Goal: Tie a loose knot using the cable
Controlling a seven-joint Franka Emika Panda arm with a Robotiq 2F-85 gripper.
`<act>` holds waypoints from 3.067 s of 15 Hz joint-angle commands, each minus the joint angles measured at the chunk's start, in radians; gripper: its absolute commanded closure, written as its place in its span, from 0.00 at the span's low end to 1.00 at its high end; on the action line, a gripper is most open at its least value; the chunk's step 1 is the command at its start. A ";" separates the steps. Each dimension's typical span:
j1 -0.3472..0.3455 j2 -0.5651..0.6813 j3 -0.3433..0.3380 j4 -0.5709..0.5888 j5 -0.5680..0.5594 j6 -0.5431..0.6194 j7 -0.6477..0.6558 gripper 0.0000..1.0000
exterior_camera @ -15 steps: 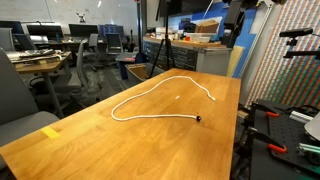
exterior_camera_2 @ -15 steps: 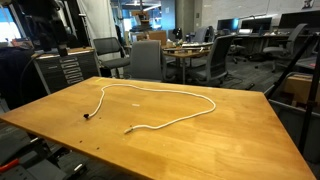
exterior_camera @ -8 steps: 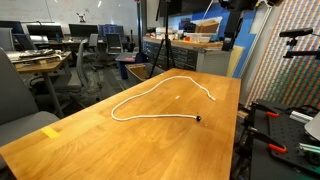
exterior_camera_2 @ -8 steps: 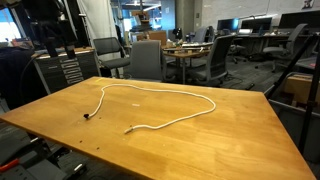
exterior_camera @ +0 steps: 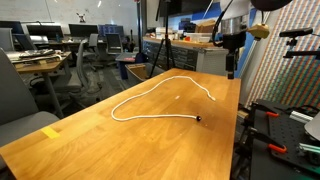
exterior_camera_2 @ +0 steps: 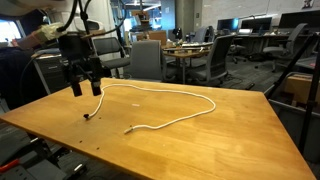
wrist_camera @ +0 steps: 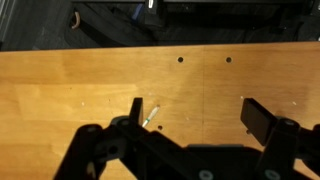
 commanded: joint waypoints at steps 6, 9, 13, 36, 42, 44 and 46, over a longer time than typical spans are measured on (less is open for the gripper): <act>-0.048 0.198 -0.063 0.068 0.000 0.055 0.177 0.00; -0.086 0.318 -0.131 0.108 0.002 0.113 0.249 0.00; -0.067 0.346 -0.188 0.101 0.090 0.127 0.216 0.00; 0.018 0.582 -0.286 0.215 -0.015 0.402 0.771 0.00; 0.022 0.652 -0.254 0.277 0.246 0.373 0.629 0.21; 0.047 0.687 -0.266 0.288 0.239 0.374 0.643 0.39; 0.066 0.707 -0.276 0.293 0.229 0.382 0.653 0.56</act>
